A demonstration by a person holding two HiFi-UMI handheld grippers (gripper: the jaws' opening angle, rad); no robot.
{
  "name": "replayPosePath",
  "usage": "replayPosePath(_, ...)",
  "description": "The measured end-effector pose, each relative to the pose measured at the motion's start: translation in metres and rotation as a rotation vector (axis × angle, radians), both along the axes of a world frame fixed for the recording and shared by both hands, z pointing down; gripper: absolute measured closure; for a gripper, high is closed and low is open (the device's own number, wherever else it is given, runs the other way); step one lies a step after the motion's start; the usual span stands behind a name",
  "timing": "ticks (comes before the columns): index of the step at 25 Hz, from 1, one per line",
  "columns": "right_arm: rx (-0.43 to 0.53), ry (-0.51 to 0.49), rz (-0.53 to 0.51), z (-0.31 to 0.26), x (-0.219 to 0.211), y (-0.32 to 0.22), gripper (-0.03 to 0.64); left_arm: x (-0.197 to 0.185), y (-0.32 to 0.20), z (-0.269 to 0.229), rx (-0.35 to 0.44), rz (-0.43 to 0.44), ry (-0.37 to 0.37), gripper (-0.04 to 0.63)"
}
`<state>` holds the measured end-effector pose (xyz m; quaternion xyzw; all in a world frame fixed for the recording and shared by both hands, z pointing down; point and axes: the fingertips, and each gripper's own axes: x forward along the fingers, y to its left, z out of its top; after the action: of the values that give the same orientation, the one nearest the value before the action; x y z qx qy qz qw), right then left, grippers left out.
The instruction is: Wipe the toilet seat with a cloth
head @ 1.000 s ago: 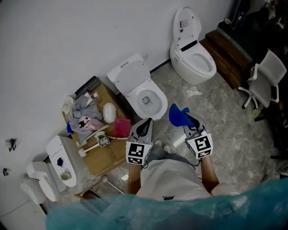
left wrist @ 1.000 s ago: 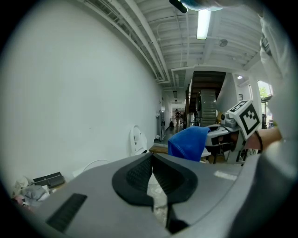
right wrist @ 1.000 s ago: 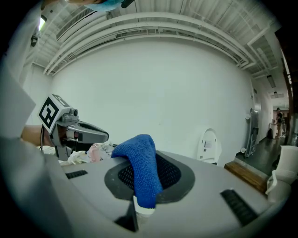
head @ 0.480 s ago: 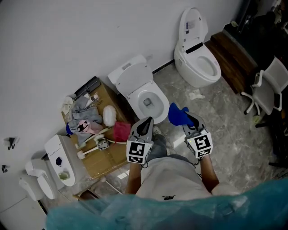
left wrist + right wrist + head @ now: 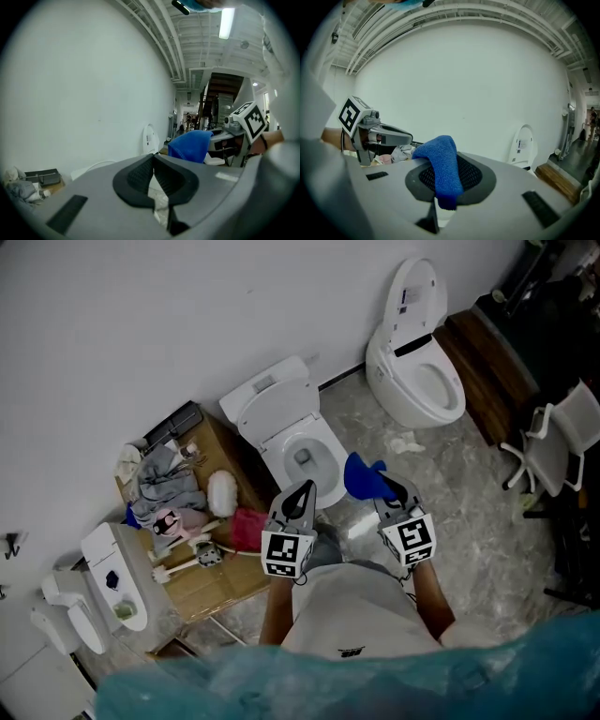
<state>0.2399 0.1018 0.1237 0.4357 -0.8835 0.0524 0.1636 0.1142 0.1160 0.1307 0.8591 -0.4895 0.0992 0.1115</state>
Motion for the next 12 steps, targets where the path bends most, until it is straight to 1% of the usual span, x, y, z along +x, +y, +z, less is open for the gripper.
replayPosePath(6,-0.046,0.049,-0.033,0.026,-0.025,-0.06,0.588,-0.021,-0.058,0.027,-0.031,-0.041,0.017,0.584)
replayPosePath(9,-0.07,0.082,-0.059,0.047,-0.039,-0.083,0.588,-0.034,-0.08,0.047,-0.053,-0.057,0.039,0.584)
replayPosePath(12,-0.091,0.111,-0.076,0.068,-0.046,-0.103,0.588,-0.042,-0.098,0.067,-0.07,-0.066,0.044,0.584)
